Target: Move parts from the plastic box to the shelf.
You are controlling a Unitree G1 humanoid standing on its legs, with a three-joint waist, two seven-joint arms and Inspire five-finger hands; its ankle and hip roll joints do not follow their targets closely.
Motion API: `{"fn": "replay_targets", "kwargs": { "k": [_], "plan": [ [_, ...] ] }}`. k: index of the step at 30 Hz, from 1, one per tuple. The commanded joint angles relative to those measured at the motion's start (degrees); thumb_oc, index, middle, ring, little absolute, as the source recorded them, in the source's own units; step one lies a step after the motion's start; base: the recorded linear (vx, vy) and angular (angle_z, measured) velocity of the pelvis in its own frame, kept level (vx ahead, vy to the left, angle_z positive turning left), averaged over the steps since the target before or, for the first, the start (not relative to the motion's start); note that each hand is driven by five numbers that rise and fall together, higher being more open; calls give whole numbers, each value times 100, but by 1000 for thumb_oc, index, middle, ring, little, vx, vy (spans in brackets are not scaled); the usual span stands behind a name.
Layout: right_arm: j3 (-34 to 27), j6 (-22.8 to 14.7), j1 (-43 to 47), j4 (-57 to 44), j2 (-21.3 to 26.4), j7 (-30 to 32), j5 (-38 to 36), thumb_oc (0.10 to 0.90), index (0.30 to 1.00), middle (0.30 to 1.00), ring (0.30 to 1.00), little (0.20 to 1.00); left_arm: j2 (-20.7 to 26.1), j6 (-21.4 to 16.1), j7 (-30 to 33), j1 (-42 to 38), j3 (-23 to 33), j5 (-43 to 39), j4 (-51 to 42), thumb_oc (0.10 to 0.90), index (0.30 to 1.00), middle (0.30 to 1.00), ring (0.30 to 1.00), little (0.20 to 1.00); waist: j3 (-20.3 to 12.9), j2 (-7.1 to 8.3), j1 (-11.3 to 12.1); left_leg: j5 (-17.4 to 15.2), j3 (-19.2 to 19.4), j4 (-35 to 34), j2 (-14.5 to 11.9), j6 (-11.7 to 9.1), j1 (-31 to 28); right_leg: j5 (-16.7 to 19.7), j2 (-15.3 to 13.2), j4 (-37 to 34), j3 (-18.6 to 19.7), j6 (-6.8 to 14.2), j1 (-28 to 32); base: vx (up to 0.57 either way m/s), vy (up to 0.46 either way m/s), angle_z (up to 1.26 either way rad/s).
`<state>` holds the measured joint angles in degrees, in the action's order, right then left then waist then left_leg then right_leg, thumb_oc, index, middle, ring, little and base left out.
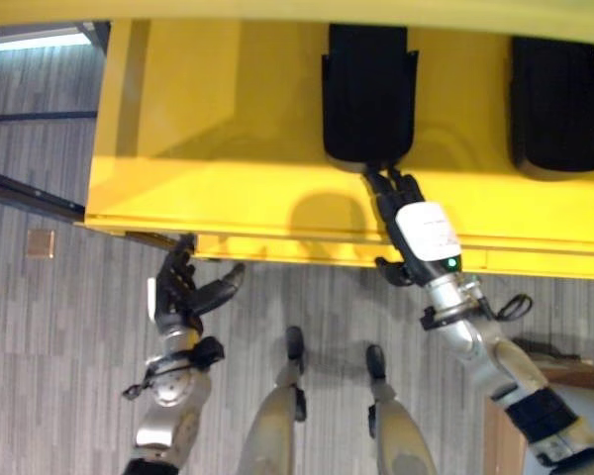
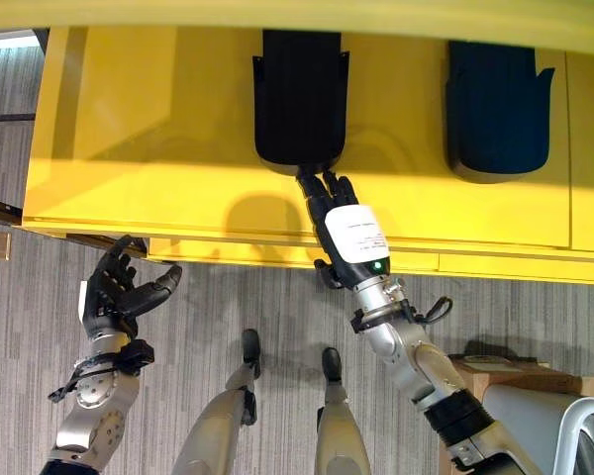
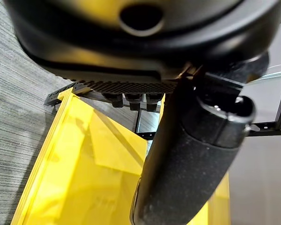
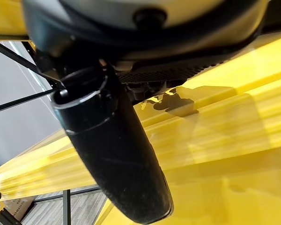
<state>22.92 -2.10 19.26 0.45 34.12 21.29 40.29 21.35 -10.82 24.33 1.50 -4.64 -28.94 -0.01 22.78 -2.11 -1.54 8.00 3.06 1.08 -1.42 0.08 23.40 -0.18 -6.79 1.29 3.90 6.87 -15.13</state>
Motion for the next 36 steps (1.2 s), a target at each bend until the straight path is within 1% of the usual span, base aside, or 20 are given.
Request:
{"fn": "replay_targets", "kwargs": {
  "k": [1, 6, 9, 15, 17, 18, 26, 30, 32, 36],
  "plan": [
    [-41, -205, 611, -176, 0, 511, -9, 900, 1000, 1000, 1000, 1000, 77, -606, -29, -399, 210, 80, -273, 900, 1000, 1000, 1000, 1000, -436, 32, -61, -812, 203, 911, -464, -353, -32, -360, -179, 826, 168, -32, -465, 0, 0, 0],
    [-100, -261, 462, -288, 36, 476, -49, 900, 1000, 1000, 1000, 1000, 75, -592, -31, -405, 217, 105, -275, 900, 1000, 1000, 1000, 1000, -419, 33, -85, -807, 205, 918, -462, -355, -24, -363, -180, 837, 168, -31, -476, 0, 0, 0],
    [-317, -375, 5, -557, 149, 445, -171, 900, 1000, 1000, 1000, 1000, 83, -562, -2, -385, 271, 164, -304, 900, 1000, 1000, 1000, 1000, -408, 65, -156, -800, 226, 911, -487, -368, -33, -368, -167, 847, 174, -35, -485, 0, 0, 0],
    [-639, -482, -561, -770, 293, 457, -387, 900, 1000, 1000, 1000, 1000, 92, -518, 11, -346, 307, 231, -326, 900, 1000, 1000, 1000, 1000, -438, 134, -243, -762, 229, 836, -539, -394, -108, -369, -120, 851, 177, -34, -472, 0, 0, 0],
    [-784, -533, -781, -852, 345, 460, -475, 900, 1000, 1000, 1000, 1000, 114, -496, -2, -327, 320, 248, -344, 900, 1000, 1000, 1000, 1000, -471, 160, -277, -736, 235, 791, -568, -414, -156, -367, -101, 836, 175, -32, -450, -12, -25, -1],
    [-933, -588, -1073, -925, 365, 466, -591, 900, 1000, 1000, 1000, 1000, 143, -464, -16, -329, 312, 268, -343, 900, 1000, 1000, 1000, 1000, -524, 199, -324, -698, 218, 720, -607, -433, -223, -364, -72, 811, 178, -31, -413, -30, -62, -1],
    [-1121, -641, -1527, -832, 319, 466, -724, 900, 1000, 1000, 1000, 1000, 194, -387, -119, -304, 252, 263, -264, 900, 1000, 1000, 1000, 1000, -691, 244, -378, -498, 214, 340, -724, -528, -537, -344, 28, 695, 141, -46, -243, -13, -42, -1],
    [-1274, -708, -1750, -822, 216, 515, -875, 900, 1000, 1000, 1000, 1000, 232, -334, -199, -299, 195, 317, -205, 900, 1000, 1000, 1000, 1000, -802, 258, -456, -338, 241, 72, -844, -591, -783, -357, 132, 680, 129, -68, -127, -4, -47, -2],
    [-1372, -721, -1883, -852, 185, 533, -927, 900, 1000, 1000, 1000, 1000, 244, -311, -245, -302, 146, 322, -171, 900, 1000, 1000, 1000, 1000, -842, 240, -495, -263, 256, -55, -902, -621, -910, -411, 195, 721, 114, -96, -68, -13, -58, 0],
    [-1512, -819, -2064, -891, 74, 576, -1200, 900, 1000, 1000, 1000, 1000, 236, -259, -352, -231, 36, 309, -125, 900, 1000, 1000, 1000, 1000, -886, 233, -587, -200, 314, -141, -1065, -635, -1169, -590, 408, 1022, 175, -205, -31, -33, -64, -5]
  ]
}}
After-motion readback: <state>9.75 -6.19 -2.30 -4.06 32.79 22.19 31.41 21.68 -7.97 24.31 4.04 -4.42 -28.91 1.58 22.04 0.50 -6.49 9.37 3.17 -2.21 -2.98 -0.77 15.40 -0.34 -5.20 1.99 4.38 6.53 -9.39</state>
